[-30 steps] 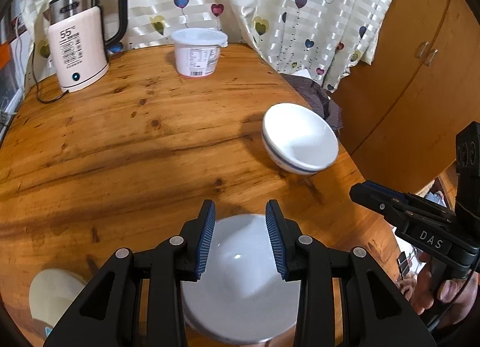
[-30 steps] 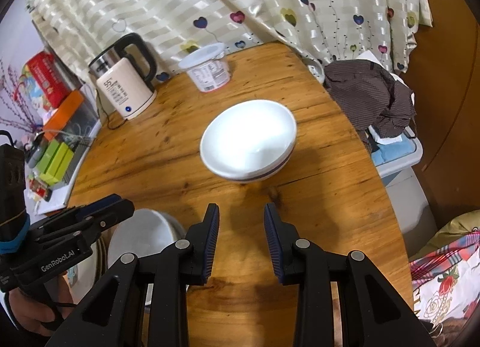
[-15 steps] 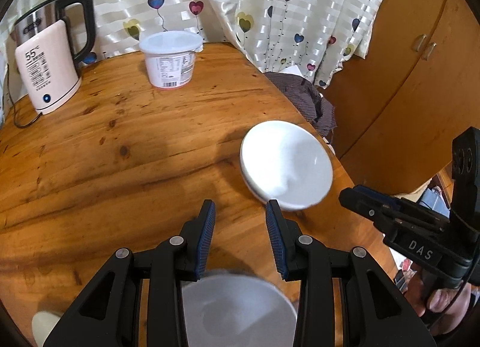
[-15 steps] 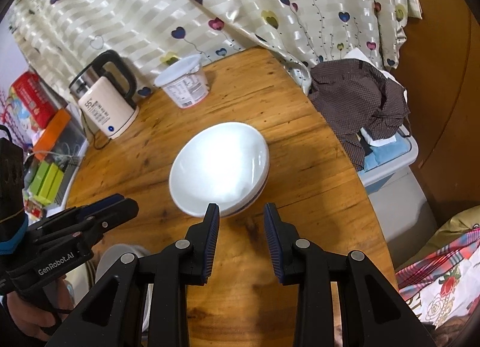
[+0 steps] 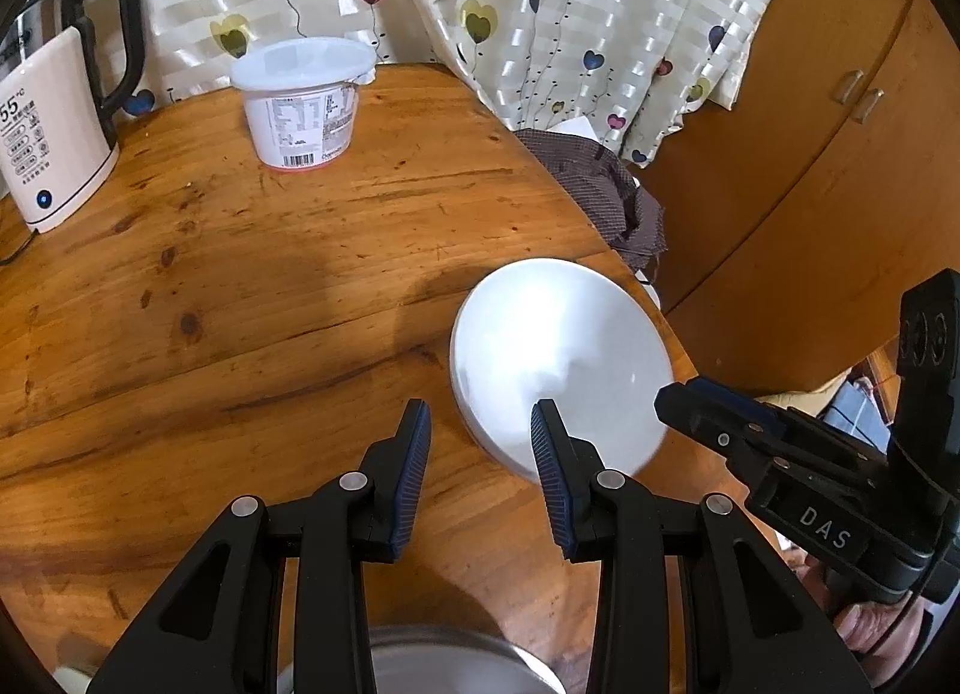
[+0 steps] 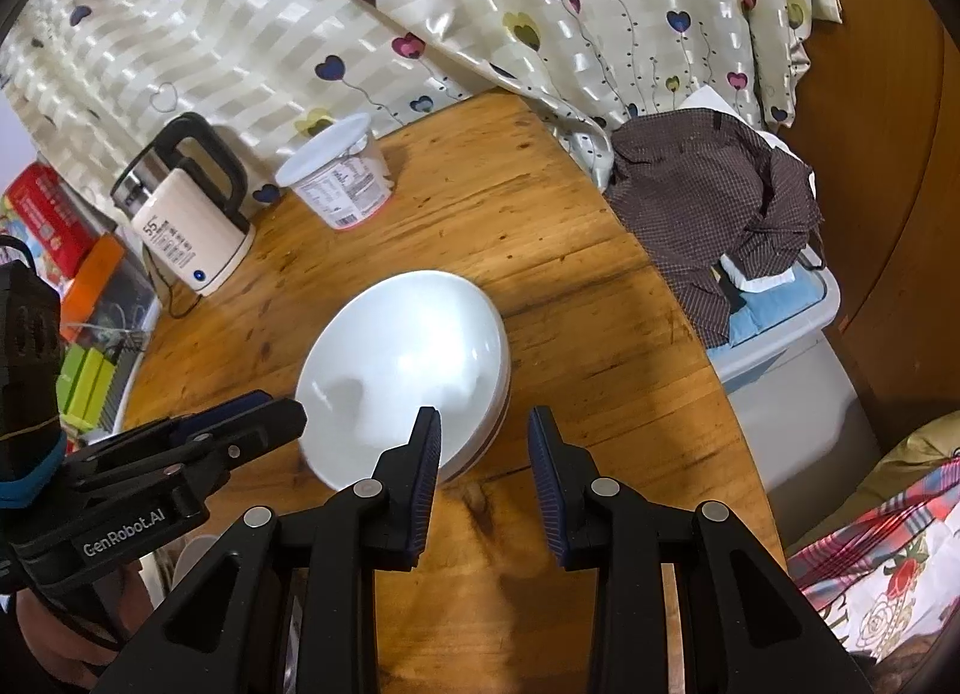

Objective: Organize plates and bowls
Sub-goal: 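Close the left and right tools on the second white bowl rim, then lift the second white bowl and carry it over the bowl stack, then lower the second white bowl onto the bowl stack with both tools, then grip the steel bowl rim with both tools and lift the bowl stack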

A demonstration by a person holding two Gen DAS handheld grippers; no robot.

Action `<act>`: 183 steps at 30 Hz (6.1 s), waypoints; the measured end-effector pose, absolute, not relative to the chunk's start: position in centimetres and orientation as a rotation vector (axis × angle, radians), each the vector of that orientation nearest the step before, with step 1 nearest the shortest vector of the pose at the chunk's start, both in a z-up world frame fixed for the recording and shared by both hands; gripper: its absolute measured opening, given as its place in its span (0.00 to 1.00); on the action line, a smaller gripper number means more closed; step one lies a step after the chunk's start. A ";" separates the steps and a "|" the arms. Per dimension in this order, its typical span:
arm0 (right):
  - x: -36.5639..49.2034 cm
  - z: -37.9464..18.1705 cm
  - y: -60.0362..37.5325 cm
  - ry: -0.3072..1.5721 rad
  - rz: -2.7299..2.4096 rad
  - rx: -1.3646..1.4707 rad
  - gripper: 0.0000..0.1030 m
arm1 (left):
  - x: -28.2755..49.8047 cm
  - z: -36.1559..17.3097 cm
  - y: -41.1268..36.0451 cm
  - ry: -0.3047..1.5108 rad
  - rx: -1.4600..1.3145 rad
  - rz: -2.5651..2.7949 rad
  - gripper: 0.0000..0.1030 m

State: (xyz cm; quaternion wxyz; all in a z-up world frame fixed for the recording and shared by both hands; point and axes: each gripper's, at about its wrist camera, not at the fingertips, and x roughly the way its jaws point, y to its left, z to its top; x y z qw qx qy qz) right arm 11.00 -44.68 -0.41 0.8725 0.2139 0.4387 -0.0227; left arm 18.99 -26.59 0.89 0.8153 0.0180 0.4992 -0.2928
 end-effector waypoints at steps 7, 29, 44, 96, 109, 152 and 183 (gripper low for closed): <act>11.9 -1.3 -44.9 0.929 -0.046 0.457 0.22 | 19.8 0.1 -27.4 1.082 0.032 -0.637 0.35; 12.4 -0.8 -44.6 0.914 -0.046 0.430 0.16 | 19.8 -0.1 -27.8 1.077 0.033 -0.644 0.27; 10.2 2.1 -43.1 0.869 -0.036 0.403 0.16 | 17.6 2.6 -26.0 1.027 0.026 -0.639 0.27; 2.1 6.3 -31.8 0.837 0.074 0.322 0.16 | 7.6 6.1 -14.8 0.951 -0.023 -0.544 0.27; 2.0 4.6 -31.4 0.884 0.086 0.341 0.16 | 7.0 4.3 -14.4 1.000 -0.018 -0.528 0.27; 2.7 0.8 -30.8 0.986 0.103 0.332 0.16 | 7.1 1.3 -14.6 1.080 0.002 -0.485 0.27; 2.6 0.6 -31.3 0.978 0.151 0.351 0.17 | 6.7 1.5 -13.6 1.041 -0.050 -0.511 0.27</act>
